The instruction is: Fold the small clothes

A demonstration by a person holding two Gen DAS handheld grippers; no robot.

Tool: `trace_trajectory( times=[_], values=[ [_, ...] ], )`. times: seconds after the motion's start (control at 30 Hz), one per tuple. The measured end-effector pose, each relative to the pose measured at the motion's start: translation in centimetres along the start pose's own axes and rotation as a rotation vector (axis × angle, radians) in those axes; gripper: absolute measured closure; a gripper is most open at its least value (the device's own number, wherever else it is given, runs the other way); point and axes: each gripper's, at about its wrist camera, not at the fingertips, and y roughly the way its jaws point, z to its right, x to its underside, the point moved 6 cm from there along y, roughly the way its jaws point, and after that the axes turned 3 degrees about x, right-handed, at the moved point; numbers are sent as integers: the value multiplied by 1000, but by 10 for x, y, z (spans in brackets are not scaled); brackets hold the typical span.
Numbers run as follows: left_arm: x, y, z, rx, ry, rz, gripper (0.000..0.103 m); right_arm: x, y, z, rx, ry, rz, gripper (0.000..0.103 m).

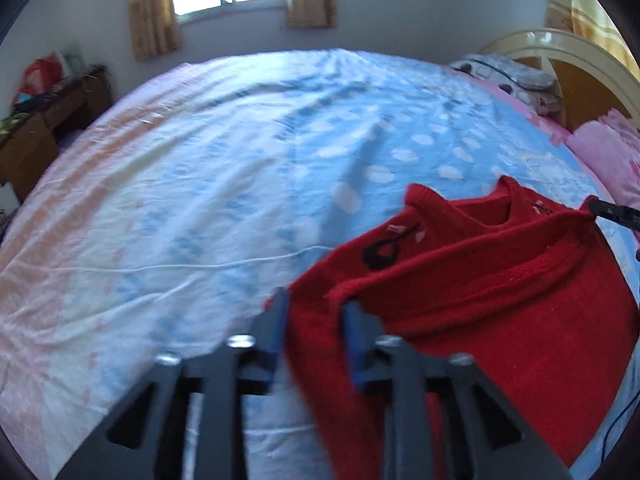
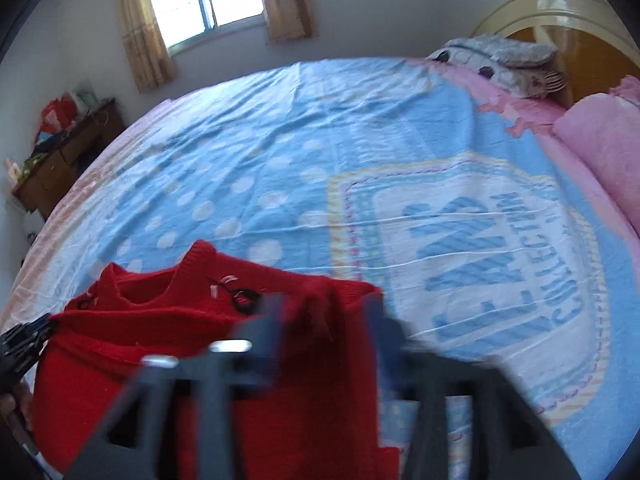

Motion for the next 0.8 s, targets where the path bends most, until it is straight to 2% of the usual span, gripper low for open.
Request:
trace_trajectory(
  times=[0.07, 0.13, 0.2, 0.27, 0.3, 0.33, 0.37, 0.43, 0.5, 0.57, 0.6, 0.67, 0.7, 0.8],
  values=[
    [4, -15, 0, -20, 0, 38, 48, 4, -10, 2, -36, 6, 23, 42],
    [8, -33, 3, -23, -2, 82, 46, 13, -25, -2, -63, -13, 43, 42],
    [16, -49, 10, -31, 15, 117, 34, 20, -33, -13, -88, -49, 43, 42],
    [24, -61, 19, -63, 39, 146, 26, 32, -28, -34, -133, -127, -37, 42],
    [26, -64, 23, -73, 52, 155, 25, 39, -25, -47, -161, -172, -86, 42],
    [27, -67, 25, -115, 69, 164, 25, 45, -22, -56, -170, -208, -121, 42],
    [25, -69, 24, -151, 68, 176, 24, 51, -16, -67, -170, -259, -164, 42],
    [21, -76, 16, -173, 23, 198, 19, 55, 1, -88, -138, -340, -213, 42],
    [15, -79, 2, -179, -45, 201, 12, 49, 15, -97, -106, -359, -219, 42],
    [14, -77, -6, -174, -80, 177, 12, 28, 20, -98, -41, -343, -129, 42],
    [17, -76, -7, -171, -95, 165, 12, 14, 14, -94, -9, -309, -36, 42],
    [25, -73, -5, -145, -102, 142, 12, 0, -2, -83, -6, -229, 81, 42],
    [32, -70, 0, -142, -90, 128, 12, -1, -8, -78, -30, -189, 100, 42],
    [53, -64, 15, -134, -40, 92, 12, 14, -22, -67, -79, -149, 65, 42]
  ],
)
